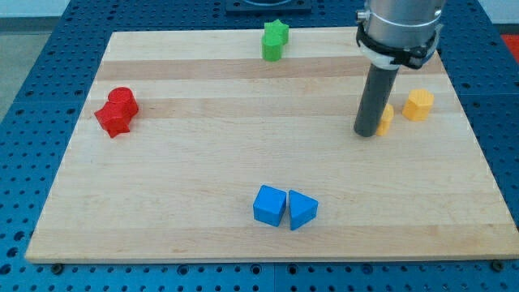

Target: Slightly push the yellow hexagon downwards

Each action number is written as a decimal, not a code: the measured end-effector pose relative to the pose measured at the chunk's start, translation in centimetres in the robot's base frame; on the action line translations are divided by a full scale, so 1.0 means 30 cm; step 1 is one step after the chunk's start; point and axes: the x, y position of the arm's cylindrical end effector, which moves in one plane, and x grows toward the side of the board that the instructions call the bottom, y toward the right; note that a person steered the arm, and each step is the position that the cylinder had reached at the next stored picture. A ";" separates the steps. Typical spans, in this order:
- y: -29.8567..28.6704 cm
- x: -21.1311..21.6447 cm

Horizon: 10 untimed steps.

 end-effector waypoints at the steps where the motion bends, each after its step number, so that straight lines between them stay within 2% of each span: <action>1: 0.035 -0.048; 3: 0.108 -0.095; 5: -0.091 -0.138; 6: -0.087 -0.325; 8: 0.366 -0.425; 10: 0.397 -0.290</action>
